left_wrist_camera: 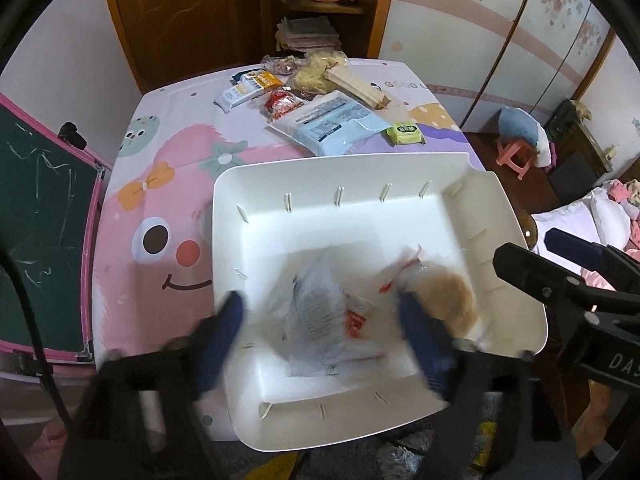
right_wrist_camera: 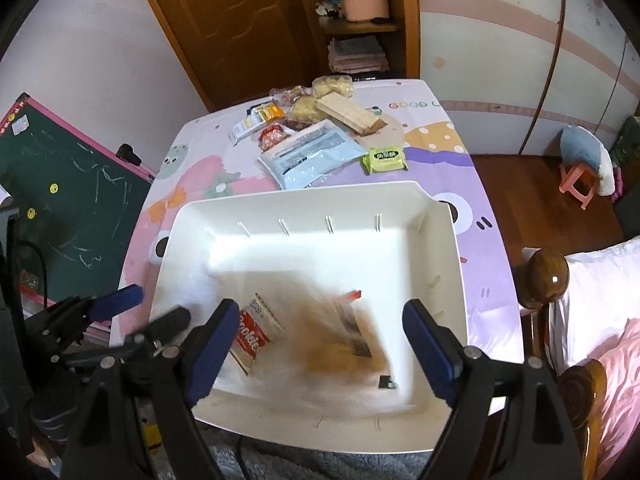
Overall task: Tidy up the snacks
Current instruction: 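Open both tools to release the white bag and pastry pack in the tray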
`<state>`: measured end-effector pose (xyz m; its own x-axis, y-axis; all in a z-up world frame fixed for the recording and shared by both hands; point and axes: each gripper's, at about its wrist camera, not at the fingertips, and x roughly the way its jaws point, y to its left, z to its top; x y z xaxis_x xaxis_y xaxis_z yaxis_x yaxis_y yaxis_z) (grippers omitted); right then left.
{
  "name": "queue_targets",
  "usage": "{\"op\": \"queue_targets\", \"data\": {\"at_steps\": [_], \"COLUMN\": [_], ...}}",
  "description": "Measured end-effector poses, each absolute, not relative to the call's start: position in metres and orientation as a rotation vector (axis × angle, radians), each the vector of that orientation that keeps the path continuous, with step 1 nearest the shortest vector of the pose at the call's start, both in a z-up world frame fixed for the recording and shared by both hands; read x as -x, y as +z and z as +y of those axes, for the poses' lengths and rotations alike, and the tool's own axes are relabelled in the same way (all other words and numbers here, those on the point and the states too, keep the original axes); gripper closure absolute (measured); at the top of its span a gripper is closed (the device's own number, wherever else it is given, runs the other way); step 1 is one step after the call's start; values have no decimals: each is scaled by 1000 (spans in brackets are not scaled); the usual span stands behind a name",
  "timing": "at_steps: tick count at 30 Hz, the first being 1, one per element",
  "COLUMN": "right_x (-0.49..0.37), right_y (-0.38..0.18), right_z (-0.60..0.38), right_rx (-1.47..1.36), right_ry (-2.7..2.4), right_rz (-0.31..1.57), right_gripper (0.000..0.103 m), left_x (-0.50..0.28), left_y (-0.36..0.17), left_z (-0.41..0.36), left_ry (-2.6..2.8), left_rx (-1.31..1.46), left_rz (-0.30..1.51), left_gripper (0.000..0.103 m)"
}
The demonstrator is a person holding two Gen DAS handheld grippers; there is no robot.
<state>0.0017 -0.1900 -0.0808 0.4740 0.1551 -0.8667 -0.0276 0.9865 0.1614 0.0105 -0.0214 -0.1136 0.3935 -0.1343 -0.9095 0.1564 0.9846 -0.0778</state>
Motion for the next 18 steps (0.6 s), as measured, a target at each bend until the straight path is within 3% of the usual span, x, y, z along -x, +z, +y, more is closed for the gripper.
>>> {"op": "queue_targets", "data": {"at_steps": [18], "right_x": [-5], "right_y": [-86], "right_z": [-188], "right_rx": [-134], "right_ry": [124], "right_rz": [1100], "right_gripper": [12], "left_x": [-9], "left_y": [-113], "left_z": [-24], "left_ry": [-189], "left_rx": [-33], "left_rz": [1159], "left_gripper": [16]}}
